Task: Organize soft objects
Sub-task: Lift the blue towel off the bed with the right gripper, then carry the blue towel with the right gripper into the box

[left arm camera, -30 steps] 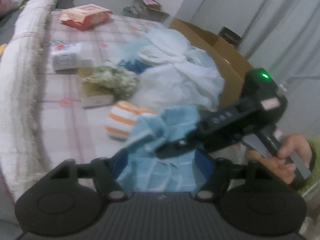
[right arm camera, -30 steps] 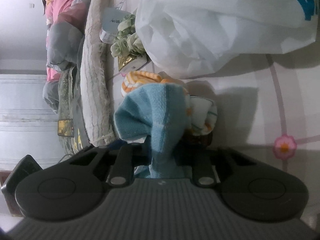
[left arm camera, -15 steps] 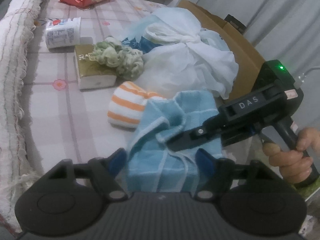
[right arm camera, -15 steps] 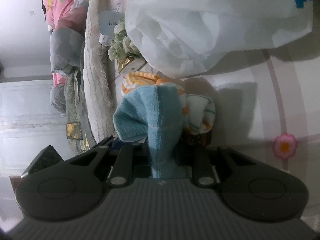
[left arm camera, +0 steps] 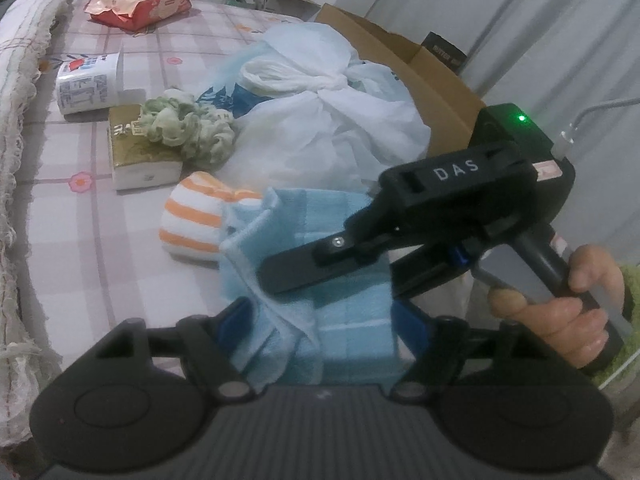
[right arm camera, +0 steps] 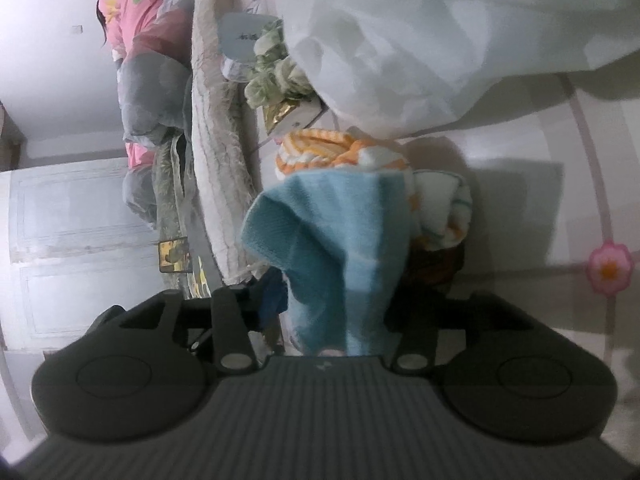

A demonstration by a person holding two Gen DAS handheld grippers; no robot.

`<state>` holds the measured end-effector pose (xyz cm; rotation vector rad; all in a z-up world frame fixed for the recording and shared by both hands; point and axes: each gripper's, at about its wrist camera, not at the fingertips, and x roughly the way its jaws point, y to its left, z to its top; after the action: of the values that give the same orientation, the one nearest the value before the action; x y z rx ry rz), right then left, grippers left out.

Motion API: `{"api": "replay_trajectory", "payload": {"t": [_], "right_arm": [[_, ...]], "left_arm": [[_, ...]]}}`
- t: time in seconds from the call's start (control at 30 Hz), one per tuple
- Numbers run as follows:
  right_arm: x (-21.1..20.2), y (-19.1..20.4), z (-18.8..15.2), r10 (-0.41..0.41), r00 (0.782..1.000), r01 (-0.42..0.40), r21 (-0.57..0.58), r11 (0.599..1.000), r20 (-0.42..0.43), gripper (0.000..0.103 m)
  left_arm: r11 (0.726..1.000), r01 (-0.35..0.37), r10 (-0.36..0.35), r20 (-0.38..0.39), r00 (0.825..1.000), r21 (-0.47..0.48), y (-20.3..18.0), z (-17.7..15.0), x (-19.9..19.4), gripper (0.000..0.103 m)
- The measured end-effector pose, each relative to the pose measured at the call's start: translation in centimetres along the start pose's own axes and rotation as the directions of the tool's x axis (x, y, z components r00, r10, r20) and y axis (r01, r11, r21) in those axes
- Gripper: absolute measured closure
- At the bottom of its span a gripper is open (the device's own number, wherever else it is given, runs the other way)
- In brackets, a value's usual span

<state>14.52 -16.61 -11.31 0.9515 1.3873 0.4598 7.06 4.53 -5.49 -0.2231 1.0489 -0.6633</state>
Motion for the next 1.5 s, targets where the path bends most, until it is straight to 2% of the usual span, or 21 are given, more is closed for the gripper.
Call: {"api": "replay_trajectory", "payload": {"t": [0.3, 0.5, 0.57, 0.67, 0.87, 1.03, 1.13, 1.3, 1.4, 1.5], "right_arm": [[1.2, 0.5, 0.0, -0.056, 0.998, 0.056, -0.019, 0.998, 0.002, 0.052], [1.0, -0.6, 0.0, -0.045, 0.999, 0.045, 0.022, 0.999, 0.018, 0.067], [0.7, -0.9, -0.1, -0.04, 0.999, 0.04, 0.023, 0.999, 0.023, 0.078], [0.4, -0.7, -0.4, -0.024, 0.999, 0.024, 0.009, 1.0, 0.028, 0.084], [-1.4, 1.0, -1.6, 0.034, 0.999, -0.031, -0.053, 0.998, 0.042, 0.087], [-5.1, 3.1, -2.2, 0.097, 0.991, -0.084, -0.126, 0.988, 0.096, 0.087], [-8.5, 4.3, -2.0, 0.124, 0.979, -0.096, -0.174, 0.98, 0.159, 0.087], [-15.4, 5.2, -0.9, 0.14, 0.946, -0.073, -0.229, 0.971, 0.293, 0.087], [-19.9, 4.8, 0.1, 0.113, 0.917, -0.021, -0.236, 0.971, 0.383, 0.087], [-23.9, 4.4, 1.4, 0.049, 0.883, 0.065, -0.227, 0.972, 0.466, 0.087]], "left_arm": [[1.0, -0.003, 0.003, 0.005, 1.0, -0.001, -0.7, 0.0, 0.8, 0.025], [1.0, 0.003, -0.003, 0.006, 1.0, -0.007, -0.6, -0.3, 0.6, 0.025], [1.0, -0.002, 0.002, 0.005, 1.0, -0.011, -0.6, -0.4, 0.4, 0.026], [1.0, -0.007, 0.007, 0.011, 1.0, -0.007, -1.0, -0.6, -0.1, 0.026], [1.0, -0.004, 0.002, 0.076, 0.997, 0.025, -2.7, -0.3, -3.2, 0.026], [0.996, 0.0, -0.014, 0.155, 0.988, 0.089, -5.9, 2.1, -5.1, 0.025], [0.991, 0.022, -0.049, 0.204, 0.978, 0.133, -8.1, 4.3, -5.3, 0.023], [0.981, 0.039, -0.087, 0.252, 0.964, 0.189, -11.5, 8.2, -3.6, 0.018], [0.984, 0.048, -0.091, 0.253, 0.963, 0.171, -12.4, 10.1, -1.8, 0.017], [0.989, 0.068, -0.098, 0.239, 0.966, 0.129, -12.0, 11.3, -0.4, 0.017]]}}
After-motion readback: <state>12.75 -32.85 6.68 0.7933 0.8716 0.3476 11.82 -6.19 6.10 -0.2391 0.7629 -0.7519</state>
